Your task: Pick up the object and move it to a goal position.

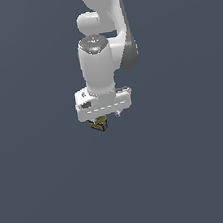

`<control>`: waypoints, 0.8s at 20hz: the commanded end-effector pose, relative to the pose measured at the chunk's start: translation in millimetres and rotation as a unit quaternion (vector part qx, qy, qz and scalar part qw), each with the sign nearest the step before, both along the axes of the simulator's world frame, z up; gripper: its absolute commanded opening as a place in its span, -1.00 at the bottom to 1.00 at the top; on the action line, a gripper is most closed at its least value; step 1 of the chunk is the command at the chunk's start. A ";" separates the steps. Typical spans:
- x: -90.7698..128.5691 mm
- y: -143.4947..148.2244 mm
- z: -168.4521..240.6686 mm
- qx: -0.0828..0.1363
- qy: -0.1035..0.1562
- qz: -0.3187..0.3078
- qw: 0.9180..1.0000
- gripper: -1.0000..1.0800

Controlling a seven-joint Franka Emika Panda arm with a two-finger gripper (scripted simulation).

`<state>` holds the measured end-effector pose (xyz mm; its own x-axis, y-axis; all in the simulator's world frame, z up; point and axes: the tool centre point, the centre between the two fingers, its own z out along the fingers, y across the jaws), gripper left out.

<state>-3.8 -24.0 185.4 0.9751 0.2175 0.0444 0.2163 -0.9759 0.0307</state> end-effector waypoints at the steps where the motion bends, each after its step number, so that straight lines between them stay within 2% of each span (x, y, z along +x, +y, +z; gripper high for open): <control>1: -4.8 -4.7 -5.6 -0.001 0.002 0.027 1.000 0.92; 8: -19.4 -17.5 -21.3 -0.003 0.009 0.107 0.994 0.92; 16: -37.3 -30.8 -38.5 -0.004 0.016 0.197 0.980 0.92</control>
<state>-37.5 -52.4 150.1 0.8364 0.5479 0.0150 0.5474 -0.8364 0.0266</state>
